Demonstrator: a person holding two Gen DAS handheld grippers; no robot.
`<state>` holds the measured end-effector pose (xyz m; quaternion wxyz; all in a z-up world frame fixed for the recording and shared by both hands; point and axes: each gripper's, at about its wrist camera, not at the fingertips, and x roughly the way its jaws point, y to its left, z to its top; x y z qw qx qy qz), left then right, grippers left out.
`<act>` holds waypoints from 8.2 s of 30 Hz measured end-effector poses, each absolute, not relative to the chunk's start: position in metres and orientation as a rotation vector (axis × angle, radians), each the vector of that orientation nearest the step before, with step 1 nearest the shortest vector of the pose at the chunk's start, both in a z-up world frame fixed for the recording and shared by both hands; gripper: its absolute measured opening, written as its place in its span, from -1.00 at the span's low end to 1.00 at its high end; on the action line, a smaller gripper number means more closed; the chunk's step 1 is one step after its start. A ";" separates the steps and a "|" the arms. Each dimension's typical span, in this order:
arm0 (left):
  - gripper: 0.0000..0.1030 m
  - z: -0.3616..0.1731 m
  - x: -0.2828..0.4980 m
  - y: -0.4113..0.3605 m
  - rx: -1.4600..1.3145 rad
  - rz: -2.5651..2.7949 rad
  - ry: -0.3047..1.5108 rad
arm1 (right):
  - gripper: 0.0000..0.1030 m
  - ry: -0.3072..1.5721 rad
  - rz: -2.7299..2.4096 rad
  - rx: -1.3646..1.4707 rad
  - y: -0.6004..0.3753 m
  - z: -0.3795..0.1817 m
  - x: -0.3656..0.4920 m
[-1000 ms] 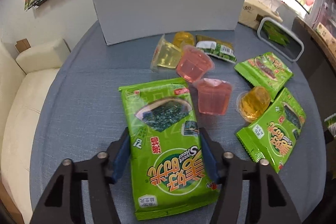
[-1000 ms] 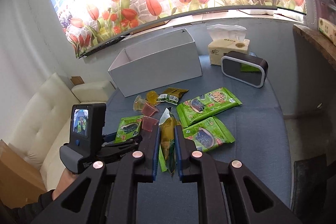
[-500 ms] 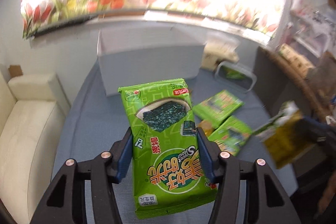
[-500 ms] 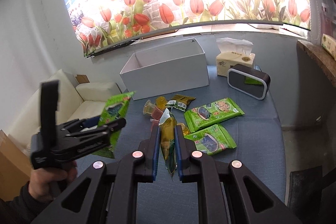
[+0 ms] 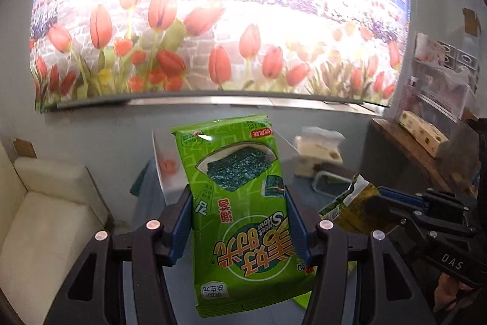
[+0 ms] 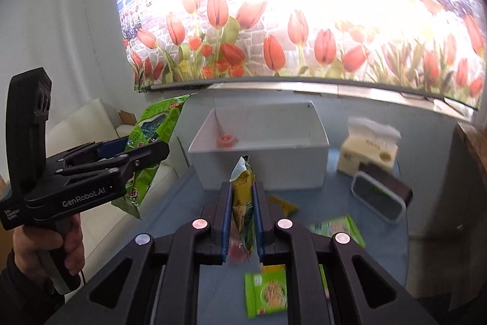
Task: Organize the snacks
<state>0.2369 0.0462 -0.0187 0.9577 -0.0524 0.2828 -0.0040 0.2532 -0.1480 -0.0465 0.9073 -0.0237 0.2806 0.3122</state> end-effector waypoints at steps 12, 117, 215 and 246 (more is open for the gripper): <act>0.18 -0.023 0.402 0.117 -0.138 0.017 0.625 | -0.75 0.621 0.626 -0.055 -0.072 -0.013 0.424; 1.00 -0.214 0.288 -0.157 0.443 -0.610 0.961 | 0.49 0.800 0.428 0.222 -0.328 -0.071 0.195; 1.00 -0.044 0.360 0.111 -0.088 -0.018 0.616 | 0.99 0.711 0.515 -0.076 -0.107 -0.052 0.427; 1.00 -0.153 0.124 0.015 -0.212 -0.116 0.748 | -0.07 0.894 0.565 -0.180 -0.133 -0.235 0.303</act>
